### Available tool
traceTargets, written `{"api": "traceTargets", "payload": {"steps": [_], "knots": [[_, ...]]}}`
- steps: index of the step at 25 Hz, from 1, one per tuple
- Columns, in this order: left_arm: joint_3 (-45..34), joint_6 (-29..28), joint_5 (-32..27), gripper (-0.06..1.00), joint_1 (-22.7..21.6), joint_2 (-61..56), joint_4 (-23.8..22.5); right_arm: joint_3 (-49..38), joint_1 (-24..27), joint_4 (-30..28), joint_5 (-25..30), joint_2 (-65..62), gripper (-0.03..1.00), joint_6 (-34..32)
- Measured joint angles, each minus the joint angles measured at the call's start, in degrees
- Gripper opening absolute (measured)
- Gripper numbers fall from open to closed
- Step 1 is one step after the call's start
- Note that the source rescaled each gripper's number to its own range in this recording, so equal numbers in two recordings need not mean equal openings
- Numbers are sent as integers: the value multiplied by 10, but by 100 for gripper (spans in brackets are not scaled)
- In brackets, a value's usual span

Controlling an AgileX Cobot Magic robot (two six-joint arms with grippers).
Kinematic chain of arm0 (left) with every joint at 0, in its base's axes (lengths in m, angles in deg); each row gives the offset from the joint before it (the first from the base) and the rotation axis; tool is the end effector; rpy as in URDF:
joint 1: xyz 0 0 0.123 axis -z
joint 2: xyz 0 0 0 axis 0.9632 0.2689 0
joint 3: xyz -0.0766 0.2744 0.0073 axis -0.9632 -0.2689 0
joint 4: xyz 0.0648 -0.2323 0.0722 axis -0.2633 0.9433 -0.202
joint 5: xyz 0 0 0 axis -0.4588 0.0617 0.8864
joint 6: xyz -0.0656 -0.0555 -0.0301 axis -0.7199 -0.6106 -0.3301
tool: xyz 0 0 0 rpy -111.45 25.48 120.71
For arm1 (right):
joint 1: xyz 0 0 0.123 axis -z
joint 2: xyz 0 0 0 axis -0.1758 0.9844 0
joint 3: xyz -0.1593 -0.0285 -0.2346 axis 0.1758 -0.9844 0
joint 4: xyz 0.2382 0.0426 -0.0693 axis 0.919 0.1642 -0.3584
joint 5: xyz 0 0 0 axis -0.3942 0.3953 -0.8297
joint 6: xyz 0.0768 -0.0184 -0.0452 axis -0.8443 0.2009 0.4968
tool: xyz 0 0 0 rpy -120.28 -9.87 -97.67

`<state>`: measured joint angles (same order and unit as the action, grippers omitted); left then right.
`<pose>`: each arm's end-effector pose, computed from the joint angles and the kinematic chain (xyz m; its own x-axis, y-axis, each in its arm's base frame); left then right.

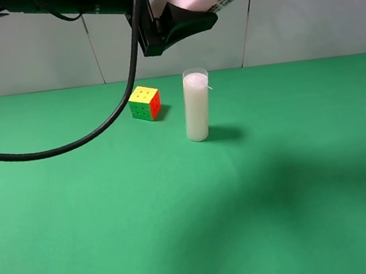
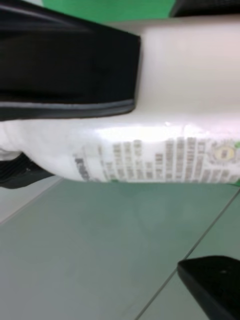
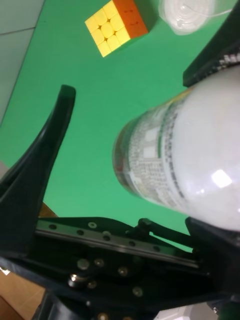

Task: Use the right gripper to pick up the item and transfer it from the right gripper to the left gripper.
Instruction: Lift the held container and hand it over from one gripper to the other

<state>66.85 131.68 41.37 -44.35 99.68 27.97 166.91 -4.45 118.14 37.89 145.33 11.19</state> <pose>0.2984 -0.2253 0.3061 0.3960 0.4843 -0.7801 0.7966 0.2414 0.5543 0.2689 0.1375 0.3879 -0.6302 -0.2185 -0.7450 -0.7179 0.5295 0.4519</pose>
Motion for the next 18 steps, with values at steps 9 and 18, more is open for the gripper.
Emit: {"api": "traceTargets", "payload": {"steps": [9,18], "knots": [[12,33,15,100,24,21,3,0,0,0,1,0,3,0],[12,34,20,50,24,21,5,0,0,-2,-1,0,2,0]]}}
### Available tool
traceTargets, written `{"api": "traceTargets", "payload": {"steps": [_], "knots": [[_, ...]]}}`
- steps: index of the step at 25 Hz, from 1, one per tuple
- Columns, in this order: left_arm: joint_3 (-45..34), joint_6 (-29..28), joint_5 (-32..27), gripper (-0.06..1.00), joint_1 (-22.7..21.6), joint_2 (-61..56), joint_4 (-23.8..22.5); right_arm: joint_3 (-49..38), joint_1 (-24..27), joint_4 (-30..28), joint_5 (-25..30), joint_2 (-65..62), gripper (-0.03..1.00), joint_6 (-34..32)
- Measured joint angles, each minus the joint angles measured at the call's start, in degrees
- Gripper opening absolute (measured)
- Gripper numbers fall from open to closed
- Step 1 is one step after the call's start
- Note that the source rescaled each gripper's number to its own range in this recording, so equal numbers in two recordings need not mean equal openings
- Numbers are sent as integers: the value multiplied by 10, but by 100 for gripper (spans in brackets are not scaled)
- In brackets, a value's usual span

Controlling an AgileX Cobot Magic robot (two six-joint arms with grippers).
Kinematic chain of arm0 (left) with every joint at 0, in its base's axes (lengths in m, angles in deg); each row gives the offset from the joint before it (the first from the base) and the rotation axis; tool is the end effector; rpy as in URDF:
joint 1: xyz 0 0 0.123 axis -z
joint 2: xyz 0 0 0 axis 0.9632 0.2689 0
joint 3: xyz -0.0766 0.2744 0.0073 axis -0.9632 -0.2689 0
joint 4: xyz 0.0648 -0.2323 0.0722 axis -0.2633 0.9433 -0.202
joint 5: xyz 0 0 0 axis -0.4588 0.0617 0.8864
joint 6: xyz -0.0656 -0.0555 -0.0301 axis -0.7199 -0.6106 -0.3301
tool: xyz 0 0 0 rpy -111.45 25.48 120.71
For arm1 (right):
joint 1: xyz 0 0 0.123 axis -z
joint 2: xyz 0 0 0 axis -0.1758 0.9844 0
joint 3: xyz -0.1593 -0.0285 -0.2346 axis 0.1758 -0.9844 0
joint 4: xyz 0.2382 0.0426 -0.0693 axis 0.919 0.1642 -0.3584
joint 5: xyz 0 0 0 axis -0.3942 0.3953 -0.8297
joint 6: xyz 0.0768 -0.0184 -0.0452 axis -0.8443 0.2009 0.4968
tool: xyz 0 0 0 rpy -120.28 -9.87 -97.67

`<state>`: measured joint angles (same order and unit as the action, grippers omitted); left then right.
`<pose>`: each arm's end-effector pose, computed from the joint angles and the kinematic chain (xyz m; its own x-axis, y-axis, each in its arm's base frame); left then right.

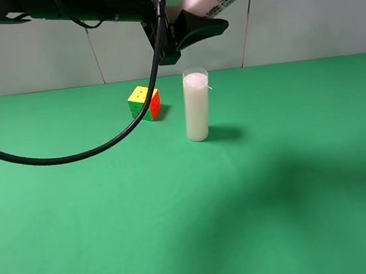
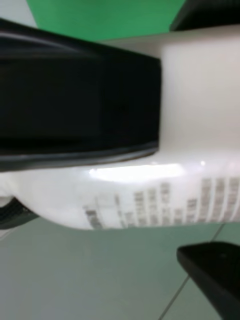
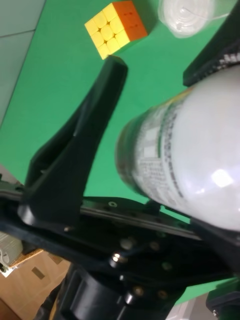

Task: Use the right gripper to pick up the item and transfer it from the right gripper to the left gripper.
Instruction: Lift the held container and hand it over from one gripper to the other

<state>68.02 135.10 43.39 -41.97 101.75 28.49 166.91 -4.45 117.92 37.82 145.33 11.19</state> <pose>0.2988 -0.2405 0.2986 0.4362 0.5051 -0.7447 0.7802 0.2001 0.5927 0.2691 0.1374 0.3876 -0.6292 -0.2205 -0.7453 -0.7181 0.5318 0.4489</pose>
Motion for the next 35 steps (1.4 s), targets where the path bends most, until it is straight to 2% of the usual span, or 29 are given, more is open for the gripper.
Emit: {"api": "traceTargets", "payload": {"steps": [4,5,15,33,34,35], "knots": [[0,0,1,6,0,0,0,0,0,0,-4,0,2,0],[0,0,2,2,0,0,0,0,0,0,-6,0,2,0],[0,4,3,2,0,2,28,2,0,5,-12,0,3,0],[0,10,3,2,0,2,34,2,0,3,-12,0,3,-15],[0,10,3,0,0,2,34,2,0,3,-12,0,4,-15],[0,10,3,0,0,2,34,2,0,5,-12,0,12,-19]]}}
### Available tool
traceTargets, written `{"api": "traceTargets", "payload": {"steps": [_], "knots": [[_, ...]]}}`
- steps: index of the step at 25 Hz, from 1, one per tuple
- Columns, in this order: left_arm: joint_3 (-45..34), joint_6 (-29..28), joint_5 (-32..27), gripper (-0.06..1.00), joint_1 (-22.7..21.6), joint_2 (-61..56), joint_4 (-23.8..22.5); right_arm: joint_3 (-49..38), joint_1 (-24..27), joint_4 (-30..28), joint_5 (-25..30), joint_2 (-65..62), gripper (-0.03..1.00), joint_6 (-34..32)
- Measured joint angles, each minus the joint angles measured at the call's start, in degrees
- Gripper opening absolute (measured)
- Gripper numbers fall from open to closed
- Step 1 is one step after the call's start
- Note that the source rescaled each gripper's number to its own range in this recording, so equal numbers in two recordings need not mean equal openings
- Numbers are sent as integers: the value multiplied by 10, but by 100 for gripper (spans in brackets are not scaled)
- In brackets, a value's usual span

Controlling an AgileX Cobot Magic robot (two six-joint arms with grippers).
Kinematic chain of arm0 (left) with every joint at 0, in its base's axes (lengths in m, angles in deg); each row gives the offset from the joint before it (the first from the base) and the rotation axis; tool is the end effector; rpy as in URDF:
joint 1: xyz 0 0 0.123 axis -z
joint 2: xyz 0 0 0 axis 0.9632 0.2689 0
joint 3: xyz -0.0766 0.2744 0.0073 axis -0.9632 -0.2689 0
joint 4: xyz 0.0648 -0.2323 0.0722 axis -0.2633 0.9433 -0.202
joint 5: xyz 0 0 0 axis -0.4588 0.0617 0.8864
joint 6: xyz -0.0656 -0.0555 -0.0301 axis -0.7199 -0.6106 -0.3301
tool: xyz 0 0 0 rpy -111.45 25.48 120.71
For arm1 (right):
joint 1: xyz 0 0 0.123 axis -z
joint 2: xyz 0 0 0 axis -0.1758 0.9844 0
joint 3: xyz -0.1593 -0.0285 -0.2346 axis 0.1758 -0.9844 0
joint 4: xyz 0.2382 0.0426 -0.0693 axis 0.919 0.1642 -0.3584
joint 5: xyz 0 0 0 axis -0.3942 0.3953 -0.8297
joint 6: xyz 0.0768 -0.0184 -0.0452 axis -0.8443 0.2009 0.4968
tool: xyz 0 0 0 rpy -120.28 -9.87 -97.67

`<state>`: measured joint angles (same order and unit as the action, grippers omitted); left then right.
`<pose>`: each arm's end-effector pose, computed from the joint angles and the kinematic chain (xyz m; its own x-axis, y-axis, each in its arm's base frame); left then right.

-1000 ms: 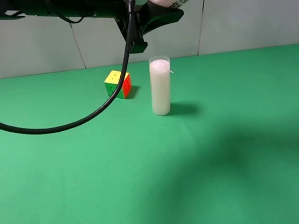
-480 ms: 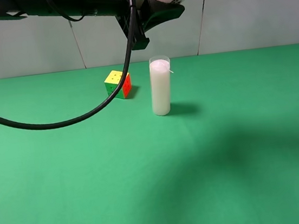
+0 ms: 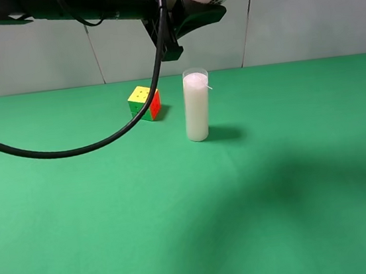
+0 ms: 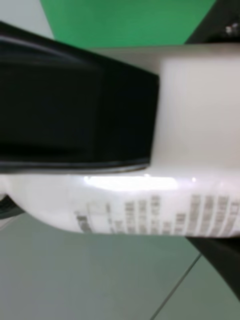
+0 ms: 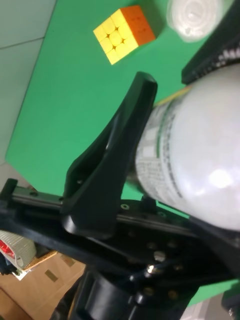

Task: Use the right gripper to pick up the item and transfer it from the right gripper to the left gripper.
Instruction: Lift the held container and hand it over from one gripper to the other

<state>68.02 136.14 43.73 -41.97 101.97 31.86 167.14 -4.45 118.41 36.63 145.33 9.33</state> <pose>0.3007 -0.2409 0.2994 0.4126 0.4892 -0.7684 0.7849 0.2371 0.5725 0.2708 0.1374 0.3899 -0.6458 -0.1830 -0.7412 -0.6943 0.5447 0.4705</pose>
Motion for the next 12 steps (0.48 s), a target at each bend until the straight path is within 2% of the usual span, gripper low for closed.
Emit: {"api": "traceTargets", "payload": {"steps": [4,10,12], "knots": [[0,0,4,0,0,3,1,2,0,15,8,0,62,-6],[0,0,8,0,0,5,1,2,0,17,8,0,92,-9],[0,0,8,0,0,5,1,2,0,17,4,0,97,-9]]}}
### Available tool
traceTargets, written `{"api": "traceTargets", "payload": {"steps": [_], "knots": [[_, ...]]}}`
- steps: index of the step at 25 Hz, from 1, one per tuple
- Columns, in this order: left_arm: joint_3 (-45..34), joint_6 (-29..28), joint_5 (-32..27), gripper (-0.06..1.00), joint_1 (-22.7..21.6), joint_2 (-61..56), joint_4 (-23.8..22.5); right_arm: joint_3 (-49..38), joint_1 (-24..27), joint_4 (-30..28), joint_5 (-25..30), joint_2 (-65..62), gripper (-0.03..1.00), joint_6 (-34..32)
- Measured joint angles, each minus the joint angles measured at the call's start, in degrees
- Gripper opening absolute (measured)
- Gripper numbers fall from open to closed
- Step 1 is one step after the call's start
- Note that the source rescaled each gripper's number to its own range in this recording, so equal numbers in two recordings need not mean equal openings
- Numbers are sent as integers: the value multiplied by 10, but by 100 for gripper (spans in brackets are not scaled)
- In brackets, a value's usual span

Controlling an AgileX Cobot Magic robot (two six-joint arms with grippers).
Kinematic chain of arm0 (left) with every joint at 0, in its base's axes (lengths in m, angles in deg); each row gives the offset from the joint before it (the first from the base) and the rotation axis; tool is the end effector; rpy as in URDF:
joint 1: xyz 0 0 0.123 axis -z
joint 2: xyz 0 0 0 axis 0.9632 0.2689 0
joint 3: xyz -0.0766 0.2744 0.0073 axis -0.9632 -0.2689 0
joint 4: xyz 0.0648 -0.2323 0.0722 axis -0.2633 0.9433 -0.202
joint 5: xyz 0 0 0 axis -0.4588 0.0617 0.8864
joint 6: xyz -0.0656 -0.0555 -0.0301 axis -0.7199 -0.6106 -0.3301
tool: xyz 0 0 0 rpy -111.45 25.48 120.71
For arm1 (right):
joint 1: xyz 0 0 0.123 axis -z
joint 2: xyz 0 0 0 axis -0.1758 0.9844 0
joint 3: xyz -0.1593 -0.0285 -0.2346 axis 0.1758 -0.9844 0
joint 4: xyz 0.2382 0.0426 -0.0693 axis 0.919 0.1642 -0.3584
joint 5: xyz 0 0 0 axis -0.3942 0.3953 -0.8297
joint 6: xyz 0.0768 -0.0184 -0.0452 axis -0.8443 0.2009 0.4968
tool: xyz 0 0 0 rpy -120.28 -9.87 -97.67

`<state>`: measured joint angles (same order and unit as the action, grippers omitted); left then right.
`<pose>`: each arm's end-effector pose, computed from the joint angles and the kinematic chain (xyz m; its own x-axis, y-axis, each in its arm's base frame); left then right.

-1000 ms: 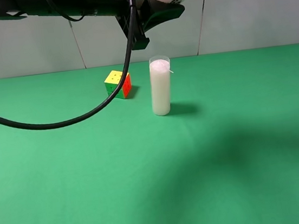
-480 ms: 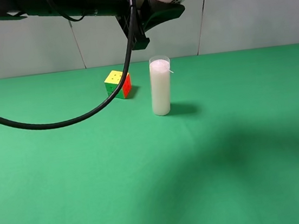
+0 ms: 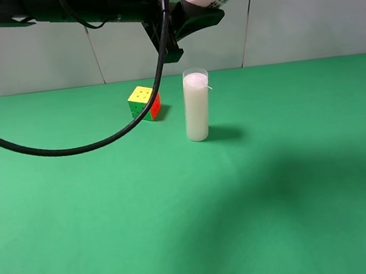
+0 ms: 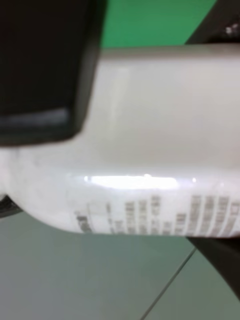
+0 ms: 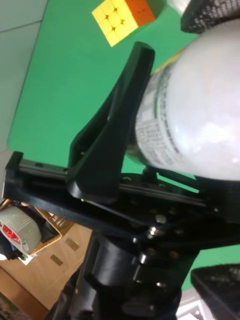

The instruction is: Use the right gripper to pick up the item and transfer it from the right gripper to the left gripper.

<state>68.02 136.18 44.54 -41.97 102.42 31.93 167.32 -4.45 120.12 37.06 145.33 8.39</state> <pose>0.3029 -0.2410 0.2960 0.4021 0.5016 -0.7660 0.7847 0.2423 0.5706 0.2699 0.1388 0.3926 -0.6622 -0.1575 -0.7326 -0.6830 0.5289 0.5037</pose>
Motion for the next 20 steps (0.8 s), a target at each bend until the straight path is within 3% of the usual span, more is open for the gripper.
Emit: {"api": "traceTargets", "payload": {"steps": [14,20], "knots": [[-1,-7,1,0,-1,0,0,0,0,-70,-60,-28,100,-42],[-1,-32,18,0,-1,0,-50,0,0,-72,-70,-28,100,-43]]}}
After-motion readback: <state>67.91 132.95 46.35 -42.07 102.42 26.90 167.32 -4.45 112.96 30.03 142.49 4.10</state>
